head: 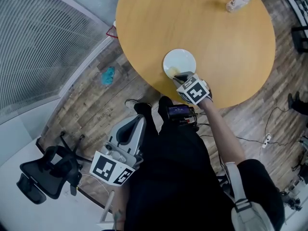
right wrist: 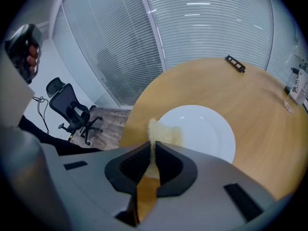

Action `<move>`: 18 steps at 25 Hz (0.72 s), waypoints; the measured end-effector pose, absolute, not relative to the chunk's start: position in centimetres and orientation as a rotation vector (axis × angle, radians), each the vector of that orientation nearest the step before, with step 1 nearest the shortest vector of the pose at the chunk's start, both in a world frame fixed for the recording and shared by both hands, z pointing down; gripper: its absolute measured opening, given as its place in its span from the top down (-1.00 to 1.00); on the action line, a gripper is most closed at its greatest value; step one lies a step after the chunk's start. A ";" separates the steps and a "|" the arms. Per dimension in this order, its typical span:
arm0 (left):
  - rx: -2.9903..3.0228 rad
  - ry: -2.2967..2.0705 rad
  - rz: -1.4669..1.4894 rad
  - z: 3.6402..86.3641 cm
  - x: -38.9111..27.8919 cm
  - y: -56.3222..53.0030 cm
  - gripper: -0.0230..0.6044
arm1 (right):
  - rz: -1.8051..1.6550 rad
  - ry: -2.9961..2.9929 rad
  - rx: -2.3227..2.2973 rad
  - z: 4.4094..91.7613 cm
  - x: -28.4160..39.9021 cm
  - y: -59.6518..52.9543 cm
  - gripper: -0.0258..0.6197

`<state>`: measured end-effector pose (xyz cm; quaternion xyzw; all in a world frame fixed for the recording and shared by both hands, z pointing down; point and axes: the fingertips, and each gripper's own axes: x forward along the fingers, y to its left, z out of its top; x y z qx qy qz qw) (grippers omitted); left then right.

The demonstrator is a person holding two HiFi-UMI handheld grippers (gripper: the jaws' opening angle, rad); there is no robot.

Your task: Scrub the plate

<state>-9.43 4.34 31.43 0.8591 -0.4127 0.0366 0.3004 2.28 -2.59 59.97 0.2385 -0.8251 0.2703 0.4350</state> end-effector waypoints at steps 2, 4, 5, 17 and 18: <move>2.277 -1.102 0.096 31.3 -9.5 4.3 0.89 | 0.682 -2.060 0.588 59.6 1.8 -2.8 0.84; 2.273 -1.109 0.096 31.3 -9.6 4.4 0.89 | 0.689 -2.066 0.586 59.3 1.2 -3.0 0.84; 2.271 -1.111 0.095 31.2 -9.7 4.4 0.89 | 0.689 -2.069 0.584 59.2 1.0 -3.0 0.84; 2.255 -1.140 0.096 31.3 -10.6 4.2 0.89 | 0.680 -2.105 0.546 59.1 -1.7 -4.9 0.84; 2.252 -1.145 0.095 31.3 -10.7 4.2 0.89 | 0.678 -2.108 0.545 59.1 -1.7 -5.1 0.84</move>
